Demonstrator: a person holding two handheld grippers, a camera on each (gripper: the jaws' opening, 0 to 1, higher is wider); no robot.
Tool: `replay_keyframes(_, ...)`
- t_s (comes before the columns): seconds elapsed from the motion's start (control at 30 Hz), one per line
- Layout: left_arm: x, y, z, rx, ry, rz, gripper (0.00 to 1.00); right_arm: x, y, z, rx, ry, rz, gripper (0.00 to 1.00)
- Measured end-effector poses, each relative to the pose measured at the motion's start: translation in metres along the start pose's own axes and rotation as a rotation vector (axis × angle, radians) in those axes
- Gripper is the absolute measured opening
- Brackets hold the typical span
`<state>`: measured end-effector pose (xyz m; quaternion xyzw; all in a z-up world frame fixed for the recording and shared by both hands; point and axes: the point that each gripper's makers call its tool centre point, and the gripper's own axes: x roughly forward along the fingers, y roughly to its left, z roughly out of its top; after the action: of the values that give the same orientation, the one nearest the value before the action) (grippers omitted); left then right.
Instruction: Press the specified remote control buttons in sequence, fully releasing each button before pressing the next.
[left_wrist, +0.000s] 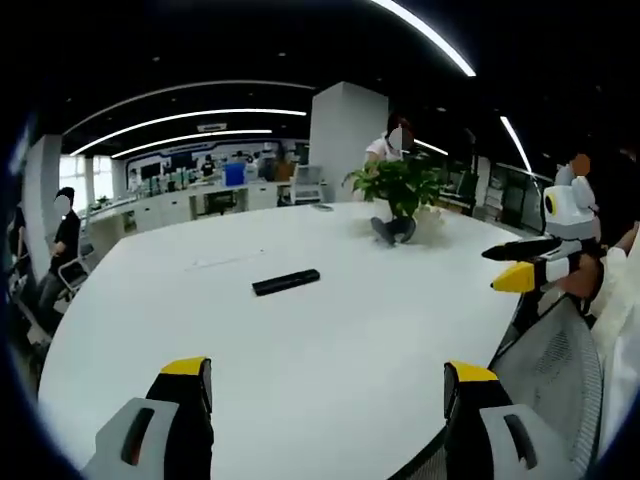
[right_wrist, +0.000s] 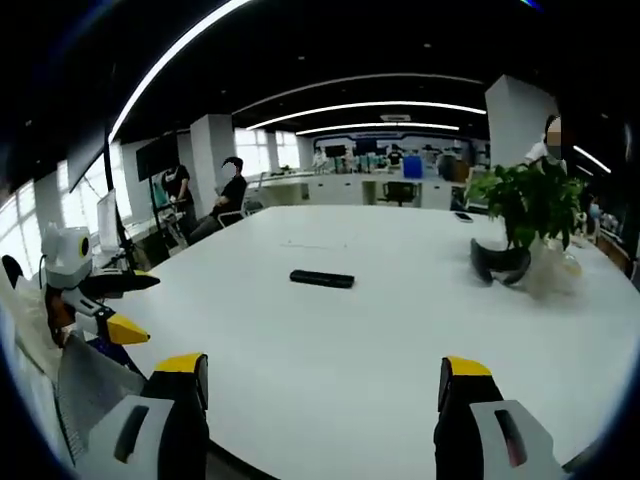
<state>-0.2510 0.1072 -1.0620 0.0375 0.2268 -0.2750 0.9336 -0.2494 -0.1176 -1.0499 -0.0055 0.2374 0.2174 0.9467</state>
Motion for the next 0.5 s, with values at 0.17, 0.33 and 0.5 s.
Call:
replay_keyframes(0.17,-0.0016,0.0012,-0.0009,-0.004,-0.002,0.004,1.0,-0.0008,0.0,0.0004,0.007,-0.003,0.001,0.95)
replay_keyframes(0.33,-0.0026,0.001,-0.0017,-0.006,-0.001,0.006,1.0,-0.0015,-0.0014,0.0025,0.004,-0.009,-0.003,0.95)
replay_keyframes(0.5,-0.003,0.0026,-0.0006,-0.004,-0.005,0.009,1.0,-0.001,-0.0023,0.0007,0.0,-0.003,-0.006,0.95)
